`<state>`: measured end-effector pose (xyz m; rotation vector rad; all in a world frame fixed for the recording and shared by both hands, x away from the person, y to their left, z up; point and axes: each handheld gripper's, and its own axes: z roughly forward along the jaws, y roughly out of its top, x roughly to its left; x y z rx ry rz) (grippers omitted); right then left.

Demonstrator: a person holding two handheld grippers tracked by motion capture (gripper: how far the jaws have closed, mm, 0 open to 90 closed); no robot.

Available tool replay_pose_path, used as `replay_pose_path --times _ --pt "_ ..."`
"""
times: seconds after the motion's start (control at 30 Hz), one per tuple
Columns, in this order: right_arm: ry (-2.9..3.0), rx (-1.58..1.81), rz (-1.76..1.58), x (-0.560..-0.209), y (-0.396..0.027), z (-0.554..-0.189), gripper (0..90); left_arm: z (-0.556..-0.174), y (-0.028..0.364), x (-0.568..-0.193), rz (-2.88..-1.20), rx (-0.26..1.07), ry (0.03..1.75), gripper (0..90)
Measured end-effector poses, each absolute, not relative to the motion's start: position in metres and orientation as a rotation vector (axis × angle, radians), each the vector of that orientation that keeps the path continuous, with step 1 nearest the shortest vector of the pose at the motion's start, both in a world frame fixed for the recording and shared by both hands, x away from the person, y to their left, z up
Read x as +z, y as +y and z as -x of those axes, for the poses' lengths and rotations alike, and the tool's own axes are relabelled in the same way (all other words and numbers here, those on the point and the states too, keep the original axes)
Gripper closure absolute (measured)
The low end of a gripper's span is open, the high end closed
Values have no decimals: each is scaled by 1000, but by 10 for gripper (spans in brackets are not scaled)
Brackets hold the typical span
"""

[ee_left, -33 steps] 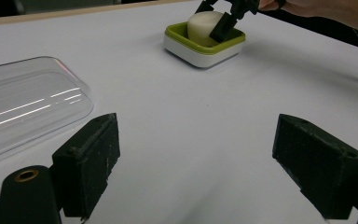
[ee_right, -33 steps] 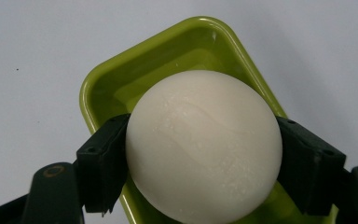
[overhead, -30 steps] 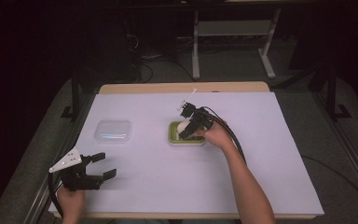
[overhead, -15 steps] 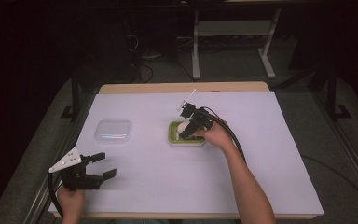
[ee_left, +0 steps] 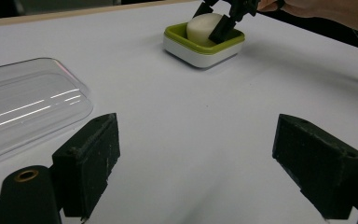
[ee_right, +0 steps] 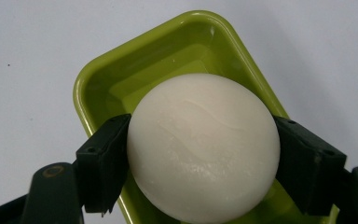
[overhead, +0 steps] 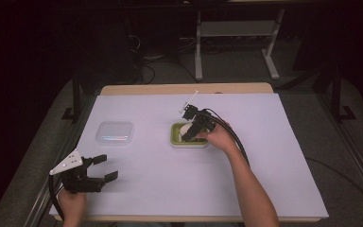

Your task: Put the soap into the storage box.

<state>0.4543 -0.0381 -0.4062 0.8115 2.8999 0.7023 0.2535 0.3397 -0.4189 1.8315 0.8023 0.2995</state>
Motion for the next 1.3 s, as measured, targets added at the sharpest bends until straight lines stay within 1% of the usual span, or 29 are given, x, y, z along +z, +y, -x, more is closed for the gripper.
replay_pose_path --times 0.63,0.93,1.1,1.3 --pt "2893 712 -808 -404 -38 -452 234 -253 339 -419 -1831 303 799 145" --pt "2878 798 -827 -393 -50 -449 233 -253 339 -419 -1833 299 798 145" --pt "2880 815 -839 -388 -60 -444 216 -254 338 -419 -1834 295 801 145" --pt "2857 860 -855 -387 -71 -437 226 -254 337 -419 -1838 296 799 145"
